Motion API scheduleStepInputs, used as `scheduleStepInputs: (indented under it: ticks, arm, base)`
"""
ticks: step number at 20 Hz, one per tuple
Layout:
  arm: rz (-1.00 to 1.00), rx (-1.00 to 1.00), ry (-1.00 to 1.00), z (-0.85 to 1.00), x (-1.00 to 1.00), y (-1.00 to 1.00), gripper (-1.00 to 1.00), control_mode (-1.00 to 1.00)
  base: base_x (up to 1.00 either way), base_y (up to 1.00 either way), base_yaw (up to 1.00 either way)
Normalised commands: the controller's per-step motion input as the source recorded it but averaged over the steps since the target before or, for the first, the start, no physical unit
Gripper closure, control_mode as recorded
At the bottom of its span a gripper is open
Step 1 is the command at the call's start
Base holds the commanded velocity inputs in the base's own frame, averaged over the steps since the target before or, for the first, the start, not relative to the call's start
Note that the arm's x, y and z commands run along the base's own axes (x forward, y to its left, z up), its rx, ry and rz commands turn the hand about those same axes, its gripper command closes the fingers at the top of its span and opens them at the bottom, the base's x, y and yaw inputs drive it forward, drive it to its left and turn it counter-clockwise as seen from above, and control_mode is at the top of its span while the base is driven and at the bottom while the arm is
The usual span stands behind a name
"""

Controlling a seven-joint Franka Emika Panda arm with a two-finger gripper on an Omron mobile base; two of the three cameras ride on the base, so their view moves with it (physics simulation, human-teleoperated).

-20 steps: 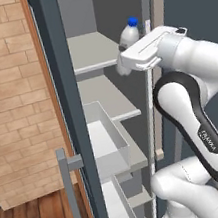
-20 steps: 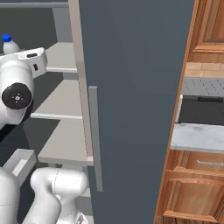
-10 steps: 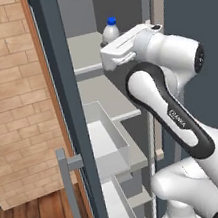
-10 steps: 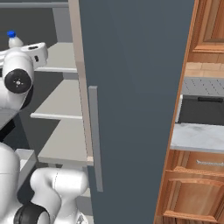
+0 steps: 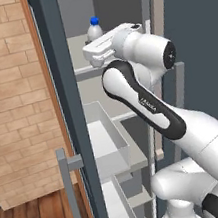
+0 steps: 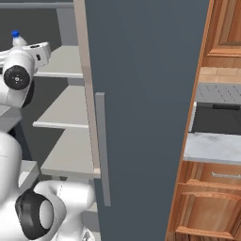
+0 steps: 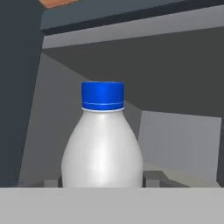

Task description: Take the bottled waters from the counter and place them in the freezer to freeze. Close the freezer door after placing the bottles.

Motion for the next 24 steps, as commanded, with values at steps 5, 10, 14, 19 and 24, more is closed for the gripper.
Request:
scheduleStepInputs:
  ticks: [5,10,14,19,24]
  arm:
    - [-0.04,0.01,0.00,0.00,0.45,0.00,1.00,-1.00]
    - [-0.01,0.01,0.00,0.00,0.31,0.00,1.00,-1.00]
    - [-0.01,0.00,0.00,0.00,0.35,0.00,1.00,-1.00]
    - [-0.01,0.00,0.02,-0.15,0.40,0.00,1.00,-1.00]
    - [-0.01,0.00,0.03,-0.15,0.49,0.00,1.00,-1.00]
  base:
    - [0.00,0.00,0.00]
    - [0.00,0.00,0.00]
    - [0.00,0.00,0.00]
    - [0.00,0.00,0.00]
    - [0.00,0.00,0.00]
